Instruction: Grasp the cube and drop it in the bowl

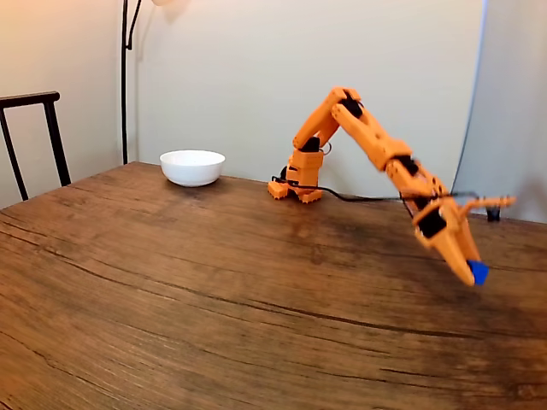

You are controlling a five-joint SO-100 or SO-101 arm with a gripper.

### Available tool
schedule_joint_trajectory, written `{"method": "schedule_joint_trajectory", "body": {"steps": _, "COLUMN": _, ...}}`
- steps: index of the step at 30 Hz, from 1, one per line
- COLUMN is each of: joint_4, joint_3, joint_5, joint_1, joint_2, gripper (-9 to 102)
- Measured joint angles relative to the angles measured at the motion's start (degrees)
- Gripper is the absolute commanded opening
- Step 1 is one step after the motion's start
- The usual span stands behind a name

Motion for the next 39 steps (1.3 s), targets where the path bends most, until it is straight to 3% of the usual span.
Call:
{"method": "schedule_joint_trajectory", "body": {"steps": 26, "joint_4": 52.3, "joint_3": 0.0, "joint_5": 6.2, "joint_1": 12.7, "joint_2": 35.2, "gripper": 14}}
{"method": "schedule_joint_trajectory", "body": {"steps": 39, "joint_4": 66.8, "joint_3": 0.0, "joint_5": 7.8, "joint_1": 27.3, "joint_2": 45.0, "gripper": 14}}
